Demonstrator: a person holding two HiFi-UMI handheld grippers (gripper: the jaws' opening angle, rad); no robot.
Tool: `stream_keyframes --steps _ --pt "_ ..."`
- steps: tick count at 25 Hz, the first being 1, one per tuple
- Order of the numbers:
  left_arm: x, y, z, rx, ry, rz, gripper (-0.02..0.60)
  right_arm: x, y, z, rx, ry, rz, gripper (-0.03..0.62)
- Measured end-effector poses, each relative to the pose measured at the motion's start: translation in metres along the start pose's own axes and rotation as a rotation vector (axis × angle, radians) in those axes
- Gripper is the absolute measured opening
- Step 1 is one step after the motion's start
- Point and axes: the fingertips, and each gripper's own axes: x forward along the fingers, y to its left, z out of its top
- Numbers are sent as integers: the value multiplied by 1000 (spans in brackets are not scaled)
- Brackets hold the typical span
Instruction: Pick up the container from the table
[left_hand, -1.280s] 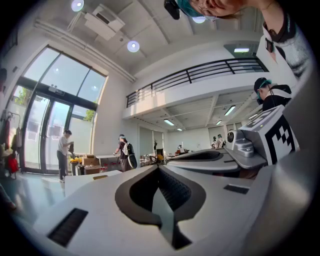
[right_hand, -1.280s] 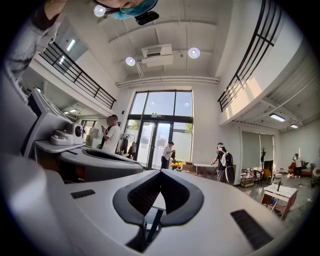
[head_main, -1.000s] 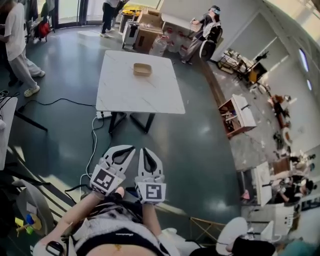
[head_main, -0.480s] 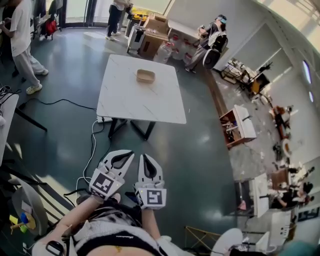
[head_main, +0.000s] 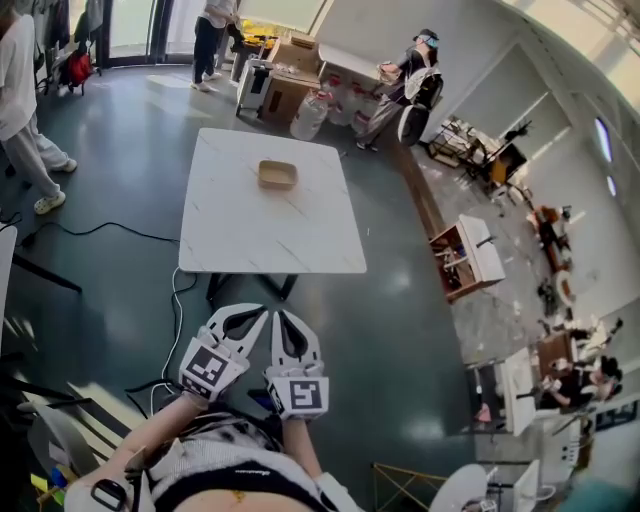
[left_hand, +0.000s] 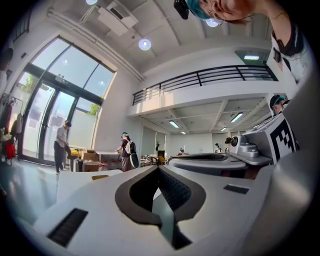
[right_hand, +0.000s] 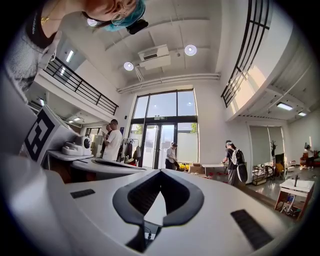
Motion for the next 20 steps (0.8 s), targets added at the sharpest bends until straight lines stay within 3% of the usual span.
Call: stream_keyframes --steps 4,8,12,20 --pt "22 45 -3 -1 11 -15 -2 50 -8 -7 -12 1 1 -5" --pt "29 60 -1 3 7 -24 -2 68 -8 -8 3 3 8 -5" --pt "32 109 -3 -9 10 -14 -2 116 4 -6 12 -7 17 -5" --pt "27 118 -8 -19 27 -1 -2 113 0 -19 21 16 -1 -5"
